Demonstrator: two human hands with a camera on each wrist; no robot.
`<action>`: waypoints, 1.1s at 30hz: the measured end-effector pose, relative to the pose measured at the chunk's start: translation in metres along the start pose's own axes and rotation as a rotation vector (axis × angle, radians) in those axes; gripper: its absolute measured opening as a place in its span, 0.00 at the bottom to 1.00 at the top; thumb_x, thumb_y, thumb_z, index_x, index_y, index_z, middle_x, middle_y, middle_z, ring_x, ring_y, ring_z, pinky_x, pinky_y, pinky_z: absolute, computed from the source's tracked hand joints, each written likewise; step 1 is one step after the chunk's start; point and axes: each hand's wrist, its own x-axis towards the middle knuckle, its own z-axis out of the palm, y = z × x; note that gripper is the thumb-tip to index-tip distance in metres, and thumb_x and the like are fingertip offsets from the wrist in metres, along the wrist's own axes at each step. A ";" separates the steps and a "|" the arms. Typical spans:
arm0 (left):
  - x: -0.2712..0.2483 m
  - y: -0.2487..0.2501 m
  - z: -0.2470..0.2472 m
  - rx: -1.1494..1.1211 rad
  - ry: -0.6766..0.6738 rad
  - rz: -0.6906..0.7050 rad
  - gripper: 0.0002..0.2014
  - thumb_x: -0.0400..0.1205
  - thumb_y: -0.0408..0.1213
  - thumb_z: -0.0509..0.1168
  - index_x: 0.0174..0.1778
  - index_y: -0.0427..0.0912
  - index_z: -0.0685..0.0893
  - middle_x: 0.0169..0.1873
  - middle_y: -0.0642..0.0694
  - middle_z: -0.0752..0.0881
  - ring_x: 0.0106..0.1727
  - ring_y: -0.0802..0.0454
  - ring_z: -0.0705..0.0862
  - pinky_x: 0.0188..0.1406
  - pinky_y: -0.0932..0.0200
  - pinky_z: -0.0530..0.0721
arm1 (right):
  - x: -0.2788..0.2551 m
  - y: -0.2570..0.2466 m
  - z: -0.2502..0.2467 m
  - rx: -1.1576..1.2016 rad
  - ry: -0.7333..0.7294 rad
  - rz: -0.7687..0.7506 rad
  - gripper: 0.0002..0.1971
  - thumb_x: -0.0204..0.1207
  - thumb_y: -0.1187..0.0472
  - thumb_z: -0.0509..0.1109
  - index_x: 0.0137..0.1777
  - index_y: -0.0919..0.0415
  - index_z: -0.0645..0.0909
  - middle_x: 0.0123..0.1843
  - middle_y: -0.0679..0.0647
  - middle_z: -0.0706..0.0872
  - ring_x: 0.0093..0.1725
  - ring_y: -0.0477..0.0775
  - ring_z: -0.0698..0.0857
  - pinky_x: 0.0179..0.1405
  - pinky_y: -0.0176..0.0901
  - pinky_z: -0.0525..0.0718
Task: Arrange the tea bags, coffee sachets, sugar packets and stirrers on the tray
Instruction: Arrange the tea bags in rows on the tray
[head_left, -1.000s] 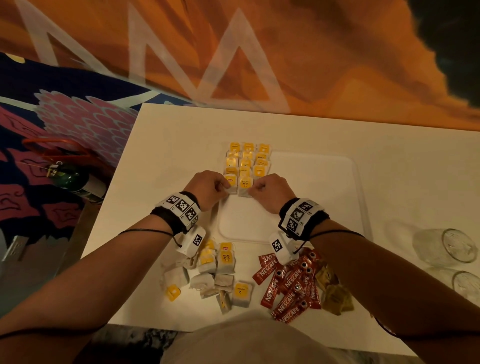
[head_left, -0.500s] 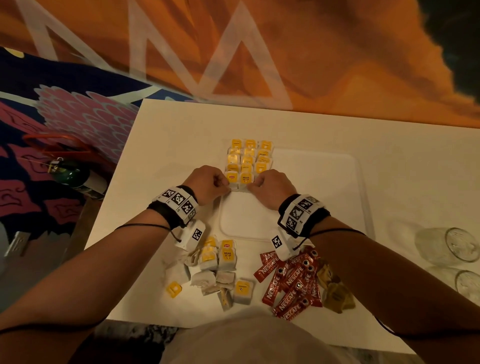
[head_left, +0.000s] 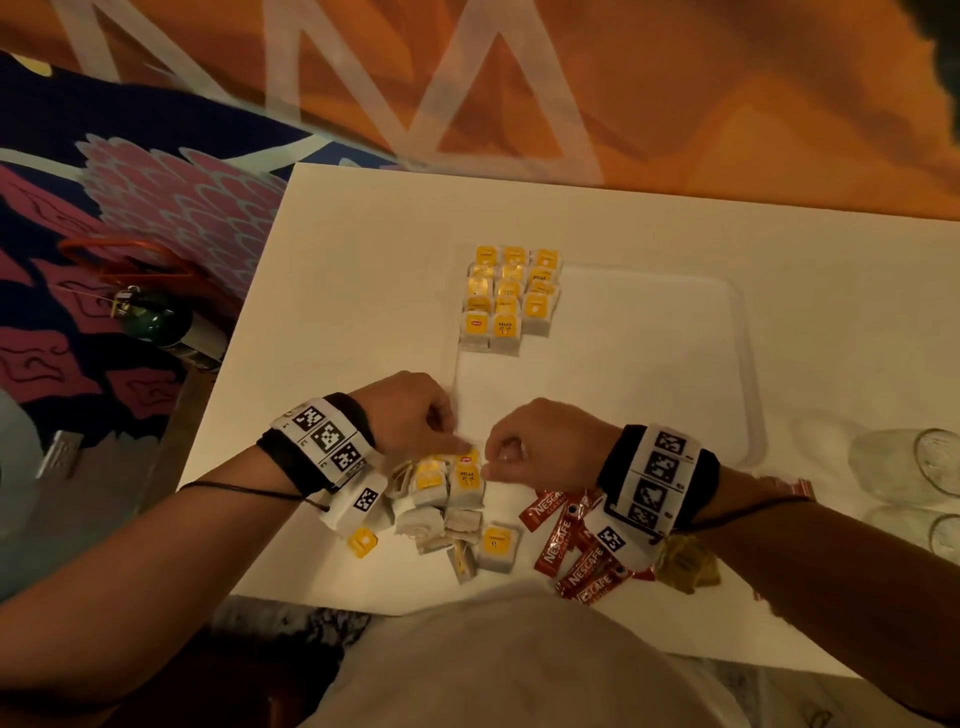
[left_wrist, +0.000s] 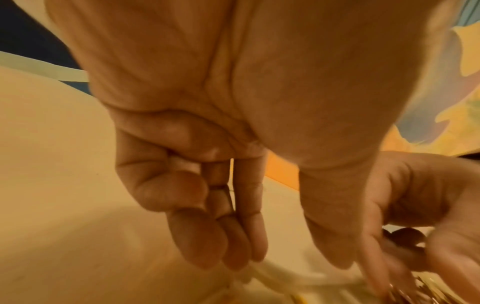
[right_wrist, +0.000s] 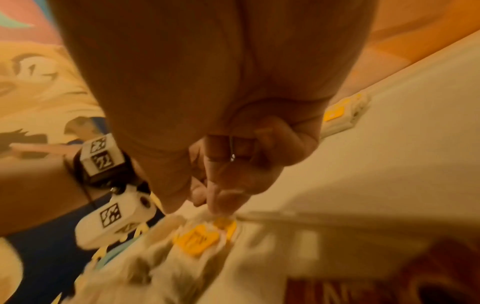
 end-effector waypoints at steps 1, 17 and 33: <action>-0.002 0.002 0.003 0.023 -0.012 -0.006 0.20 0.72 0.65 0.73 0.43 0.50 0.90 0.37 0.57 0.89 0.39 0.60 0.86 0.45 0.58 0.87 | -0.002 -0.002 0.006 -0.043 -0.036 -0.018 0.18 0.78 0.35 0.69 0.53 0.46 0.89 0.43 0.39 0.85 0.44 0.42 0.83 0.46 0.45 0.82; -0.005 0.019 0.032 0.109 -0.091 0.021 0.13 0.75 0.52 0.75 0.40 0.46 0.88 0.33 0.49 0.87 0.36 0.50 0.84 0.41 0.54 0.83 | -0.016 -0.009 0.056 -0.327 -0.188 -0.157 0.16 0.80 0.47 0.66 0.38 0.57 0.82 0.37 0.51 0.85 0.36 0.55 0.83 0.34 0.49 0.83; -0.005 0.019 -0.001 -0.569 -0.068 0.042 0.19 0.66 0.49 0.68 0.41 0.36 0.88 0.35 0.40 0.89 0.36 0.43 0.83 0.42 0.49 0.82 | -0.026 0.001 0.004 0.182 0.098 -0.146 0.10 0.76 0.46 0.67 0.49 0.51 0.84 0.38 0.44 0.88 0.38 0.45 0.85 0.40 0.50 0.84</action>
